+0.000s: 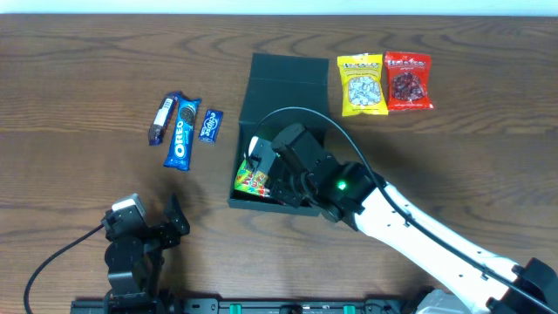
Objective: Pack container
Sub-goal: 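Lift the Haribo bag and carry it into the green box, then lower the Haribo bag into the box and open the right gripper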
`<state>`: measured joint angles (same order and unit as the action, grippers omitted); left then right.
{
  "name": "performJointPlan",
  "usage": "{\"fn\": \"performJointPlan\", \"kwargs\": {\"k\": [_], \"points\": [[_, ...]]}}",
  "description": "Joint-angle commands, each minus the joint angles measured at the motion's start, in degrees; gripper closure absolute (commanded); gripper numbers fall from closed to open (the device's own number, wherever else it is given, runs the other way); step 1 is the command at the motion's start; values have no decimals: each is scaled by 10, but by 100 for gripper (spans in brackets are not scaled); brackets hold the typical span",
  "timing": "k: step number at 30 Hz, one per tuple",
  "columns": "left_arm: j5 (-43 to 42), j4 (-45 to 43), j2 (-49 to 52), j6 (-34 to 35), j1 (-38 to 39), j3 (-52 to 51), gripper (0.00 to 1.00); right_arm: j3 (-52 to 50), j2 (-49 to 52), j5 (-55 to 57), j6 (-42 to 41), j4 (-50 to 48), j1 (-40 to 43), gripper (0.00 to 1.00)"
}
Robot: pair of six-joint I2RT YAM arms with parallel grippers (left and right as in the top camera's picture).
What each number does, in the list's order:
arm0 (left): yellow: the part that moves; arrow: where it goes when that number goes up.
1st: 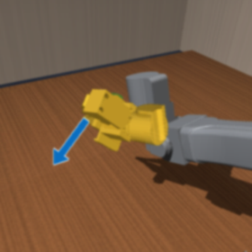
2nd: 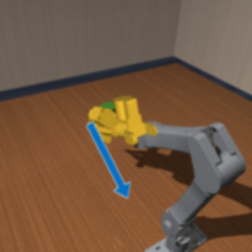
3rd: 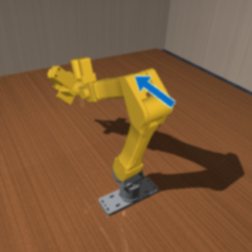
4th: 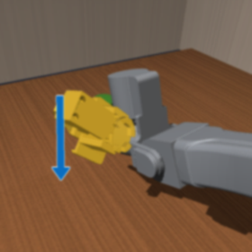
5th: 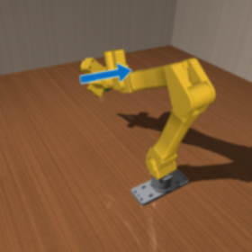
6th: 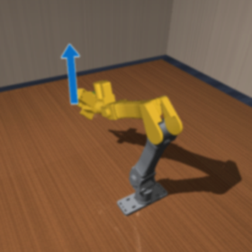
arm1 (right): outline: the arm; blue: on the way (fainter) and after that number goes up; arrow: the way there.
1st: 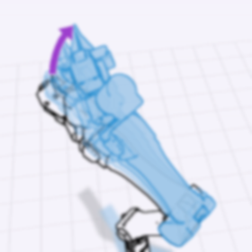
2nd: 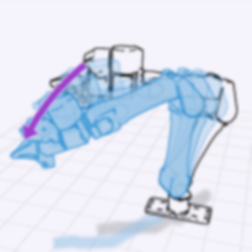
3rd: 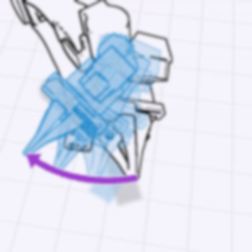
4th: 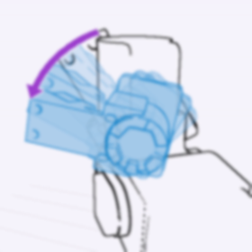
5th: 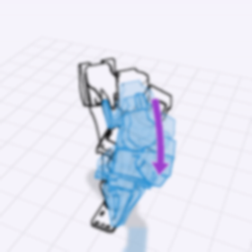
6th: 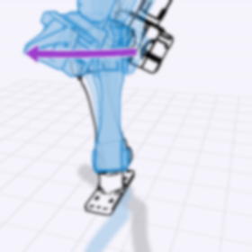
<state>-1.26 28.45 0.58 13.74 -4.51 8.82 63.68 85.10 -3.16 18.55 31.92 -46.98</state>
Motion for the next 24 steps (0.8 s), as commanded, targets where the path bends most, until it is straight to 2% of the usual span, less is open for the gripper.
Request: {"fn": "performJointPlan", "kwargs": {"k": [1, 2, 6, 15, 24], "points": [[6, 0, -3, 4, -4, -9, 5, 9, 26, -51, -14, 10, 5, 95], [6, 0, -3, 4, -4, -9, 5, 9, 37, -62, -14, 13, 5, 99], [6, 0, -3, 4, -4, -9, 5, 9, 87, -69, -10, 23, 6, 99], [6, 0, -3, 4, -4, -9, 5, 9, 145, -180, 4, 69, 43, 99], [6, 0, -3, 4, -4, -9, 5, 9, 191, -155, 29, 103, 82, 99]]}}
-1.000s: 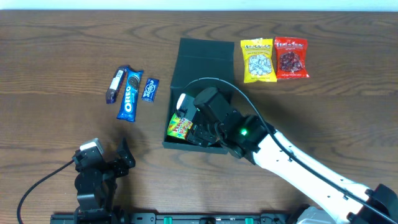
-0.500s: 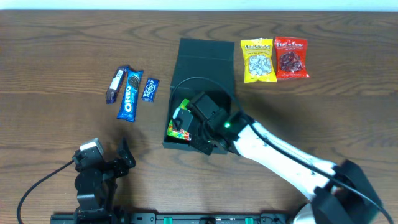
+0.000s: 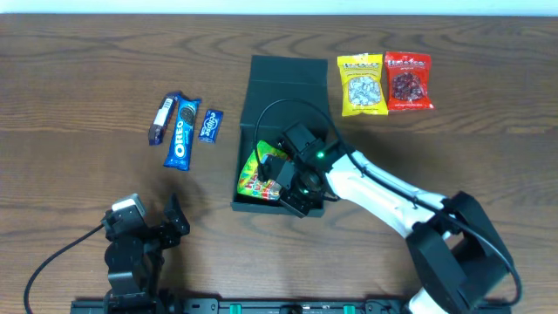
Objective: Pack container
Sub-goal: 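Lower the Haribo bag into the box and open the right gripper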
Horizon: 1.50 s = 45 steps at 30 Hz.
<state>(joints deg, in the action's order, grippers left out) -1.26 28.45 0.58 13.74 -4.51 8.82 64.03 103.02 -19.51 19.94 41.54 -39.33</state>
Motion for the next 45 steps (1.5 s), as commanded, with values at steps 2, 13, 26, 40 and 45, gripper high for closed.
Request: {"fn": "performJointPlan", "kwargs": {"k": [2, 13, 26, 40, 45], "points": [[6, 0, -3, 4, -4, -9, 5, 6, 18, 40, 15, 12, 5, 99], [6, 0, -3, 4, -4, -9, 5, 7, 17, 109, -7, 17, 3, 99], [6, 0, -3, 4, -4, -9, 5, 70, -75, 51, -7, -46, 3, 99], [6, 0, -3, 4, -4, -9, 5, 70, 80, 102, -49, -97, 10, 99], [6, 0, -3, 4, -4, -9, 5, 70, 79, 72, -45, -60, 11, 99]]}}
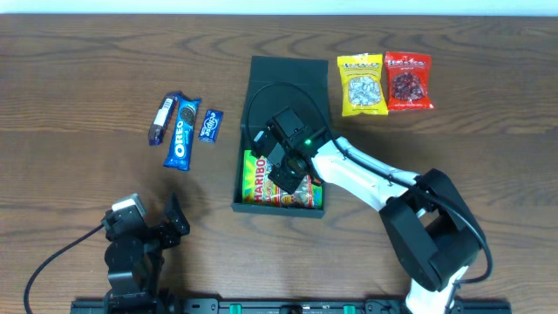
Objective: Pack container
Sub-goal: 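Lower the Haribo bag into the box and open the right gripper, then withdraw the right gripper from the box toward the candy bags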
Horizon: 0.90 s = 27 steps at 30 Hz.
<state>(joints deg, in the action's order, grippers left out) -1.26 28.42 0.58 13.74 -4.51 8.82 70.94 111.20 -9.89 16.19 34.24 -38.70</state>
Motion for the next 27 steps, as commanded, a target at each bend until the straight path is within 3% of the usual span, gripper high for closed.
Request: {"fn": "performJointPlan", "kwargs": {"k": [1, 17, 27], "points": [[6, 0, -3, 4, -4, -9, 5, 2, -3, -23, -7, 15, 4, 99], [6, 0, -3, 4, -4, -9, 5, 27, -25, -52, 11, 12, 9, 99], [6, 0, -3, 4, -4, -9, 5, 59, -211, -51, -26, 50, 9, 99]]}}
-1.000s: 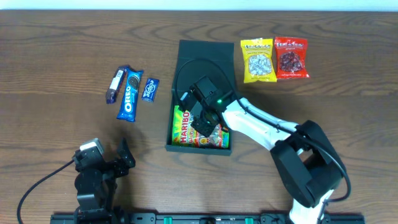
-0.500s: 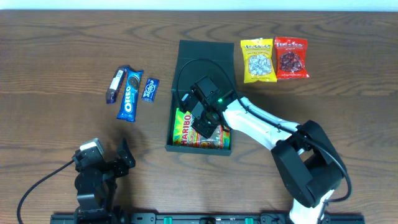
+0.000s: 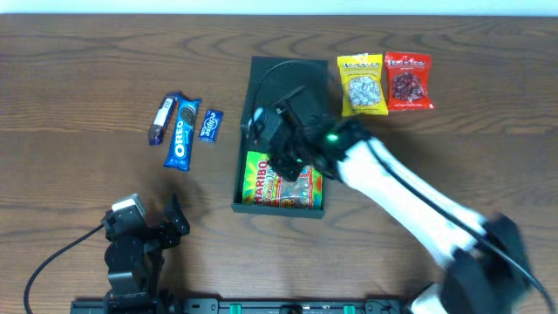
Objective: Pack container
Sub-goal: 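Withdraw the right gripper from the box toward the candy bags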
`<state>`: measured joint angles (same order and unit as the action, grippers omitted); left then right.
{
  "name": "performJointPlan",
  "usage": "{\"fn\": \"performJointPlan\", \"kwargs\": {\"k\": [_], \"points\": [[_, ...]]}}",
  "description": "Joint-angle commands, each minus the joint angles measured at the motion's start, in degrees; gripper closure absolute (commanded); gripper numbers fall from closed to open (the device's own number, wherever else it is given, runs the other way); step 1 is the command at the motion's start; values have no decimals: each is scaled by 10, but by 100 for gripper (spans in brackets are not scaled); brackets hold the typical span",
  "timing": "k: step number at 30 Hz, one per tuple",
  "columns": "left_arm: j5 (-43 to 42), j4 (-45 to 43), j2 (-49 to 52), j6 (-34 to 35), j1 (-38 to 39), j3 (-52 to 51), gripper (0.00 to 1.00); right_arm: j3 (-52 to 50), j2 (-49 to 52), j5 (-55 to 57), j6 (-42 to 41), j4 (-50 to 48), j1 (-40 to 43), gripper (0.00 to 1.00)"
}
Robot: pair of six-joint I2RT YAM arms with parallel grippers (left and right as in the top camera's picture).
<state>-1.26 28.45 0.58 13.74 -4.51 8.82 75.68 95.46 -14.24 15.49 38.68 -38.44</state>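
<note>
The black container (image 3: 261, 70) stands open in the middle of the table. A green and yellow Haribo bag (image 3: 281, 187) lies flat in its near half. My right gripper (image 3: 275, 150) hangs over the far end of that bag, inside the container's outline; the arm behind it is blurred and its jaws are not clear. My left gripper (image 3: 177, 220) rests near the front left edge, away from everything, with its fingers apart and nothing between them.
A yellow snack bag (image 3: 362, 85) and a red one (image 3: 408, 81) lie right of the container. To the left lie a dark bar (image 3: 161, 118), a blue Oreo pack (image 3: 181, 133) and a small blue packet (image 3: 209, 125).
My right gripper has moved a little toward the far end of the container and its arm has swung outward. The Haribo bag lies flat and more fully visible in the near half.
My right gripper first held the Haribo bag tilted at the container's near left corner. It then had the bag further inside, still tilted. Later the bag lay along the container floor under the gripper, and now it lies flat with the gripper at its far end. The left arm stayed still.
</note>
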Motion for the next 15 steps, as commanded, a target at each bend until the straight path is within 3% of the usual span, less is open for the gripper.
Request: {"fn": "performJointPlan", "kwargs": {"k": [1, 10, 13, 15], "points": [[6, 0, -3, 4, -4, -9, 5, 12, -79, -8, -33, 9, 7, 99], [6, 0, -3, 4, -4, -9, 5, 12, -228, -37, -108, 78, 6, 97], [6, 0, -3, 4, -4, -9, 5, 12, -254, -87, -108, 119, 5, 73], [6, 0, -3, 4, -4, -9, 5, 12, -264, -116, -108, 155, 5, 26]]}}
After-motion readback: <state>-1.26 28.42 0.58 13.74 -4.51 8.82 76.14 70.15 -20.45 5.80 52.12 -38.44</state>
